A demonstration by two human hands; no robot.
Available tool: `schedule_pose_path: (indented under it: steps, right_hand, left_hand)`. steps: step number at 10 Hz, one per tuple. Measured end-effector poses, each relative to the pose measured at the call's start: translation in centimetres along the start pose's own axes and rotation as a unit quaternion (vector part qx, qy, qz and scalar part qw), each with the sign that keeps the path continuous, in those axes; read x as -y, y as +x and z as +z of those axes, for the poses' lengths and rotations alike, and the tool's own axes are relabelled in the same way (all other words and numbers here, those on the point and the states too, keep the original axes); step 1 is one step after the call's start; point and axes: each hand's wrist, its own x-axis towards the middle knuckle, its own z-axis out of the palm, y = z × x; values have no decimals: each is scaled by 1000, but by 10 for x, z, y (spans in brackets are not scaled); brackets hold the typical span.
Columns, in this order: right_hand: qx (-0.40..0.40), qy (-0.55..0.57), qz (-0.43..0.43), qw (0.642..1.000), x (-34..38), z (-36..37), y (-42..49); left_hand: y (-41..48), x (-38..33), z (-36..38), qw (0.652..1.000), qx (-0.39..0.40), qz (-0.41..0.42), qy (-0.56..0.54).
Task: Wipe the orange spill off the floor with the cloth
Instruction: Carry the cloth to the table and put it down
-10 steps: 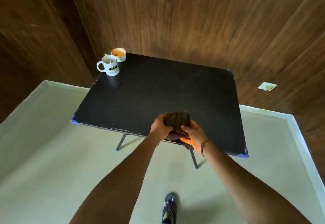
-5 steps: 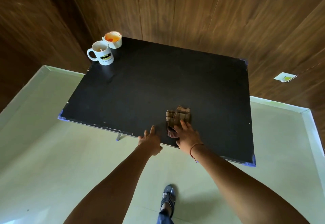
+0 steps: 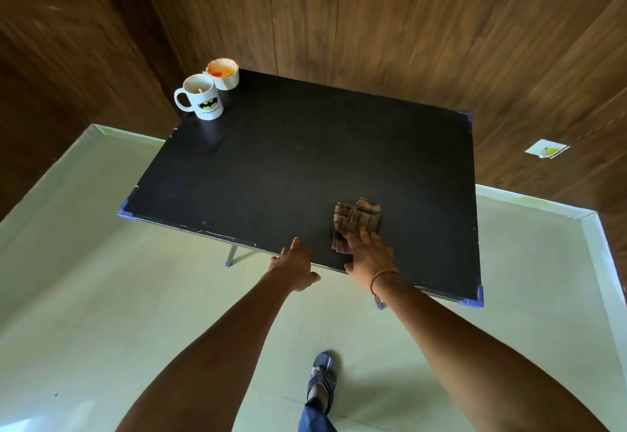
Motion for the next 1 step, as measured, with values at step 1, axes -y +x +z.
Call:
schedule_pose_path:
  steps: [1]
  right_hand:
    - [-100, 81, -37, 991, 7, -6, -28]
  left_hand:
    - [-25, 1, -3, 994, -85, 21, -61]
